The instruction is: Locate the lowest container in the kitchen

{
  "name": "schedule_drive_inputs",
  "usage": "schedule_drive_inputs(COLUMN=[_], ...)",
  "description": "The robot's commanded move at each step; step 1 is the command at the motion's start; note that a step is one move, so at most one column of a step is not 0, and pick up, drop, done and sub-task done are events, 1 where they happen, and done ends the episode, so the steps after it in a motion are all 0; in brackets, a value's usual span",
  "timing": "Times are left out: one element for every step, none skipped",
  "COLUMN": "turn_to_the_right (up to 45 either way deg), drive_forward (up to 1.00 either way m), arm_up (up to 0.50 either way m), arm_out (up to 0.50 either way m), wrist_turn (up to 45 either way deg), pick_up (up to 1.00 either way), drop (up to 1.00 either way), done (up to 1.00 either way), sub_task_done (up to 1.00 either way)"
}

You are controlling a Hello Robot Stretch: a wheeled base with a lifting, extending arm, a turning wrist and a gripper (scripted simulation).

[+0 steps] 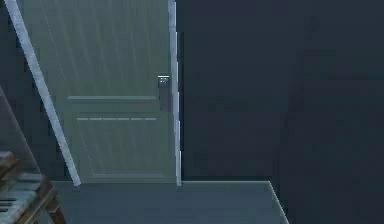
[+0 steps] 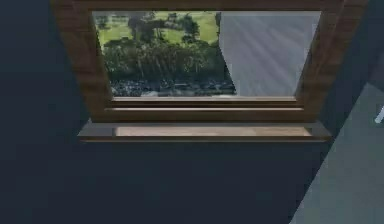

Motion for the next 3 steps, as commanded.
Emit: schedule_drive_inputs(turn_to_the_right=[-45.0, -45.0, -45.0], drive_forward=[0.00, 0.00, 0.00], arm_up=[0.00, 0.00, 0.00], arm_out=[0.00, 0.00, 0.00], wrist_turn=[0.0, 0.0, 0.0], pick_up=[0.00, 0.00, 0.00], drop=[0.00, 0.00, 0.00], done=[0.00, 0.00, 0.00], sub_task_done=[0.00, 0.00, 0.00])
